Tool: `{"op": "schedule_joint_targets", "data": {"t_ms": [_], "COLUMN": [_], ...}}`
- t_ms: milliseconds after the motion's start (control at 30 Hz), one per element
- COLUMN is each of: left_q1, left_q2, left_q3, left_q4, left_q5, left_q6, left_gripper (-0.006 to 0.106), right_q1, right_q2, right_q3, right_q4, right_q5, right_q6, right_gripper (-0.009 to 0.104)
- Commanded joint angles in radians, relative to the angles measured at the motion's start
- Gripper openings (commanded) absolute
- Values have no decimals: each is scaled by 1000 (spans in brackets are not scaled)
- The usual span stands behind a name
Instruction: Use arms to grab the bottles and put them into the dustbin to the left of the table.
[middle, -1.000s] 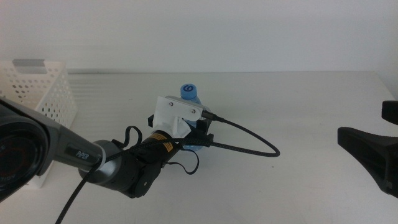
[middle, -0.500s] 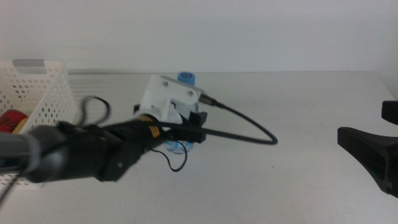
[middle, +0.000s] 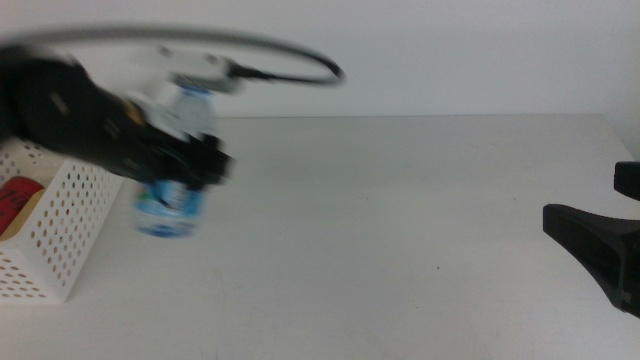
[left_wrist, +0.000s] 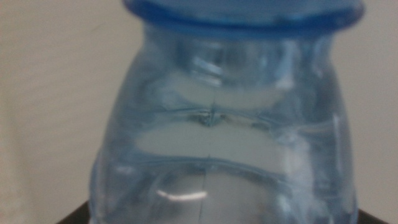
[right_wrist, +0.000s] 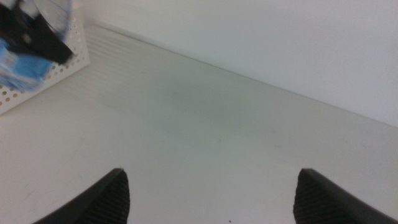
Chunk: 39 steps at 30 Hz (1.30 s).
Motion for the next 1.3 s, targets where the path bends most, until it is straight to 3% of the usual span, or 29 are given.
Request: {"op": "schedule_joint_targets", "data": {"t_ms": [0,400,567,1267], "left_q1": [82,505,636,676], "left_q2": [-46,66,175,420], "left_q3": [-127,-477,-540,-553], "left_q4": [-26,-57,-131,-95], "left_q5": [154,538,577,473], "left_q6": [65,286,341,387], "left_gripper": [-5,-5,-5,-3], "right_q1": [4,4,4,4], "right_q2": [0,0,0,0], "right_q3": [-27,-27,-27,-27], "right_q4": [-6,-6,-6,-6], "right_q5": [-77,-76,-76,-76], "right_q6": [-14,-14,-14,-14], "right_gripper": [74,74,74,74]}}
